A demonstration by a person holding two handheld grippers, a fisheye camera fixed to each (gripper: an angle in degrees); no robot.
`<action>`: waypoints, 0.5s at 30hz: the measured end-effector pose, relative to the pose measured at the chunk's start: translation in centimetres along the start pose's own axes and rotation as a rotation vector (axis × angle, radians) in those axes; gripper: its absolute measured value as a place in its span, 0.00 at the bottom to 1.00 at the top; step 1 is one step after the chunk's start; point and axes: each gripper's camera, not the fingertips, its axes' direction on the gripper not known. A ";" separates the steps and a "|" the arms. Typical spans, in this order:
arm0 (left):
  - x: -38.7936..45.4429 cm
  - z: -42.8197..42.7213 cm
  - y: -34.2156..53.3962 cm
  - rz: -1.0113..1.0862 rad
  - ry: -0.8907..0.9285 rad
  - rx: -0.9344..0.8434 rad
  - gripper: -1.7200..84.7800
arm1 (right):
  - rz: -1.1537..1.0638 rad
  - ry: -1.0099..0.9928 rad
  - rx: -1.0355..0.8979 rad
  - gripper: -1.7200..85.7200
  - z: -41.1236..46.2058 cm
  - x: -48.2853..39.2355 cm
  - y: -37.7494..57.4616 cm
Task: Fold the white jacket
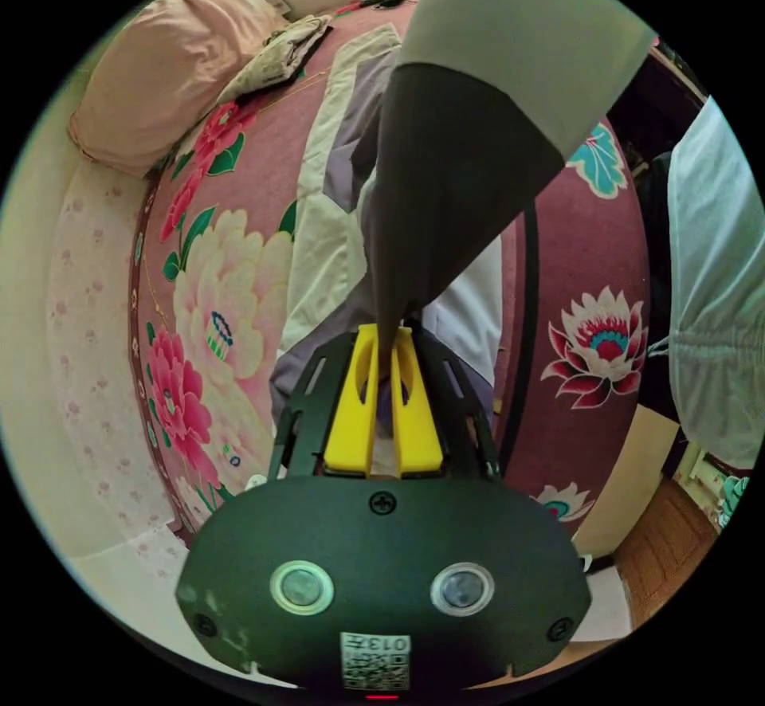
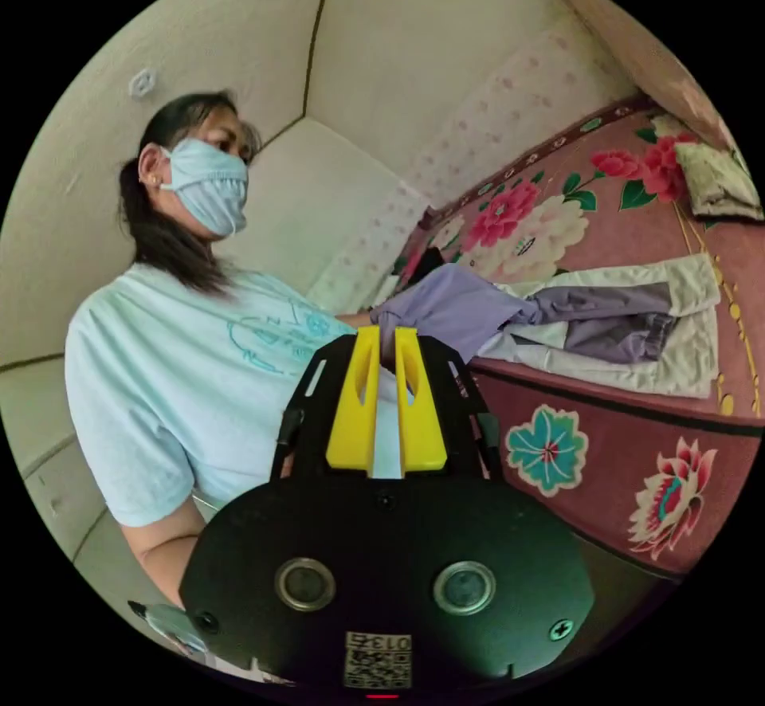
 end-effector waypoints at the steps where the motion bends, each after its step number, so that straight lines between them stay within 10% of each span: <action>1: -0.4 0.2 0.0 -0.009 0.002 -0.004 0.03 | 0.021 -0.031 0.022 0.05 0.1 1.0 0.2; 9: -7.6 2.7 0.6 -0.079 0.223 0.032 0.04 | 0.262 -0.334 0.545 0.05 1.3 11.3 -0.9; 15: -19.6 8.0 1.4 -0.327 0.580 0.019 0.04 | 0.695 0.042 0.694 0.09 0.9 22.1 -4.8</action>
